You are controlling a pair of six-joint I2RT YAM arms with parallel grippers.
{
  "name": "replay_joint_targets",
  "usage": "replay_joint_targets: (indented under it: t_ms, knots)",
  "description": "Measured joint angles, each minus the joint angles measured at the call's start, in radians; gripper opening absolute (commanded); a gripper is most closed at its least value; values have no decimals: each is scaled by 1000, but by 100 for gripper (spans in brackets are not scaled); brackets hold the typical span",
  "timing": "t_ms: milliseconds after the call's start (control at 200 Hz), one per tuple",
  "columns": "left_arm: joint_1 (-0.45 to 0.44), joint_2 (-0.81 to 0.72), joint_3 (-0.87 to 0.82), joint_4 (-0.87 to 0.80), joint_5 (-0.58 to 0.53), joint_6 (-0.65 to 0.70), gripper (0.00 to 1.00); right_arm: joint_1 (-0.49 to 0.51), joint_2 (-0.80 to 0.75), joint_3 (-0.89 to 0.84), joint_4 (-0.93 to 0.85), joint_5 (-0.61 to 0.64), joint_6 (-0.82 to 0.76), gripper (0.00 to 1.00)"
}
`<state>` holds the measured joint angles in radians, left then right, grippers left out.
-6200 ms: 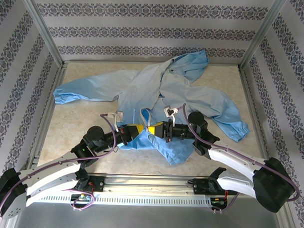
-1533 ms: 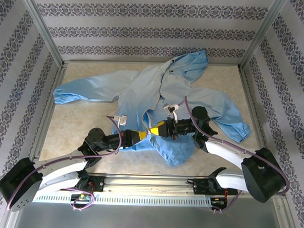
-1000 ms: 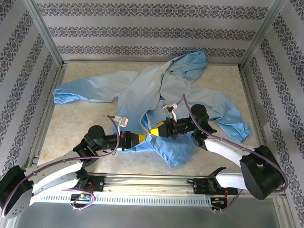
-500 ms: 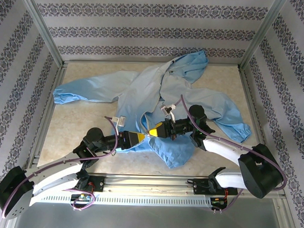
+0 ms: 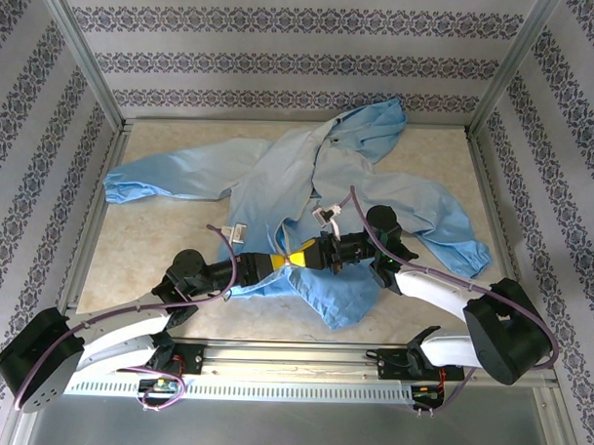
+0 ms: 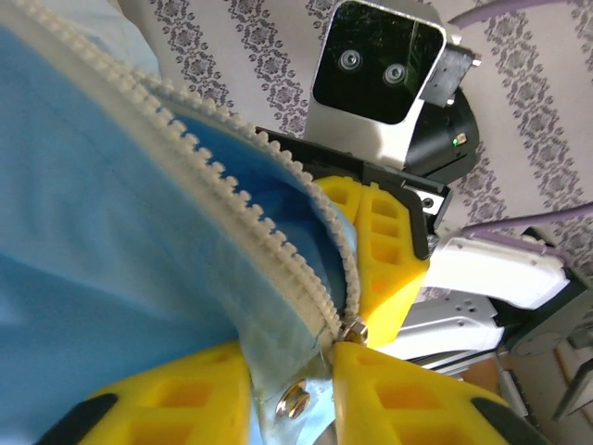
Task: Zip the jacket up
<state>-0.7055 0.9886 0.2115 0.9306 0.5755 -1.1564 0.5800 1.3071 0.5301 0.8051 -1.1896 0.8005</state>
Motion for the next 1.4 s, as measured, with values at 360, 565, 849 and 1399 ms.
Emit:
replay_joint_targets:
  t_ms: [360, 565, 849, 1399]
  knots:
    - [6, -10, 34, -83, 59, 39, 0, -4, 5, 0, -7, -32, -11, 0]
    - [8, -23, 73, -188, 105, 89, 0, -24, 5, 0, -27, -68, -16, 0]
    - [14, -36, 110, -303, 151, 137, 0, -28, 5, 0, -57, -72, -30, 0]
    - [14, -60, 197, -587, 185, 272, 0, -12, 5, -11, -111, -25, -71, 0]
